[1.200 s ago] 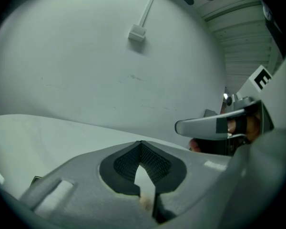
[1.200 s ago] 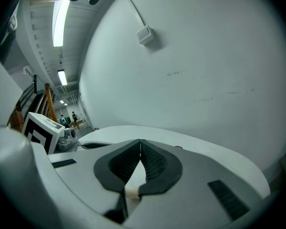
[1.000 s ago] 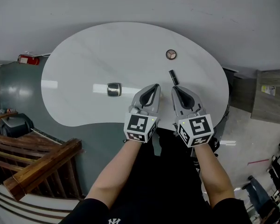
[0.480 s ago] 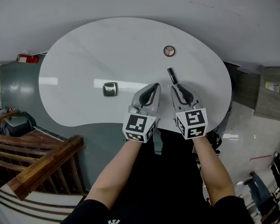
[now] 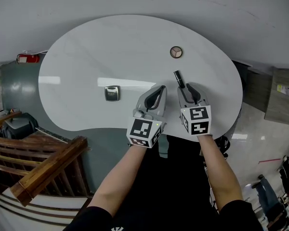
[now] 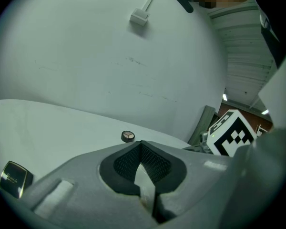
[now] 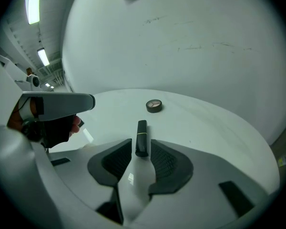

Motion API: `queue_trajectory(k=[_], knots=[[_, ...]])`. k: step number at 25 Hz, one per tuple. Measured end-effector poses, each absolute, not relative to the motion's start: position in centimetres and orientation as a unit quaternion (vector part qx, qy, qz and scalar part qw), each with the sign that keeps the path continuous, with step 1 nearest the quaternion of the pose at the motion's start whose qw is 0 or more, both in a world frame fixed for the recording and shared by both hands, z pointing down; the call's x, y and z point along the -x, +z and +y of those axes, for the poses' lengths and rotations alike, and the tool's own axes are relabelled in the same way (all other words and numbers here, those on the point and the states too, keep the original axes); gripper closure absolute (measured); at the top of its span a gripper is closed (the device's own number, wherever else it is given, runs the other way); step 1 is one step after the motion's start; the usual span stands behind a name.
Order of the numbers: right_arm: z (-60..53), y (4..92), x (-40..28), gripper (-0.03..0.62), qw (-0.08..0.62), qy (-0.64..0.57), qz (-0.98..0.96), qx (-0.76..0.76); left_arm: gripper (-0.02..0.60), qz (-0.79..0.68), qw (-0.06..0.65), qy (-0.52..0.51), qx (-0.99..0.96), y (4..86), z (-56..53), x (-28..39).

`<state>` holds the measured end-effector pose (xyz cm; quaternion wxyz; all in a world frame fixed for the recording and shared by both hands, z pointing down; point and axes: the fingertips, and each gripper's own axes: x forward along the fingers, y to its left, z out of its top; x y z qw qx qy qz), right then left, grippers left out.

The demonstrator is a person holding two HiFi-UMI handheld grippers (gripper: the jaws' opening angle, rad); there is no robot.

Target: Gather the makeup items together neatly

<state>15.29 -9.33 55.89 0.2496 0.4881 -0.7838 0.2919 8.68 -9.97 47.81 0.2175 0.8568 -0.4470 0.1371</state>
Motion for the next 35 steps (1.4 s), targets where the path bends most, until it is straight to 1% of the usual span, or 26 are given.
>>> queue_trajectory(k=[7,11,12,14,26,35], knots=[[-9.4,56.9,-15.2,0.468,0.260,0.298,-0.781,-0.483,0.574,-0.433,0.225,0.141,-0.861,48.6,-9.8,-9.7],[-9.4,57.4,-15.2,0.471,0.279,0.294,-0.777,-0.482,0.574,-0.436,0.224,0.138,-0.861,48.6,-9.7,-9.5],[-9.5,57.5,-15.3,0.490,0.284,0.293,-0.775,-0.483,0.574,-0.437,0.223,0.137,-0.860,48.6,-9.7,-9.4],[-9.5,57.6,-15.2,0.497,0.286,0.296,-0.773,-0.483,0.574,-0.439,0.224,0.137,-0.859,48.6,-9.5,-9.0],[-9.0,54.1,-15.5,0.500,0.212,0.320,-0.763,-0.520,0.574,-0.426,0.217,0.138,-0.867,47.5,-8.2,-7.9],[-7.8,49.0,-12.9,0.499,0.166,0.309,-0.767,-0.537,0.574,-0.422,0.202,0.129,-0.874,45.5,-7.1,-5.8]])
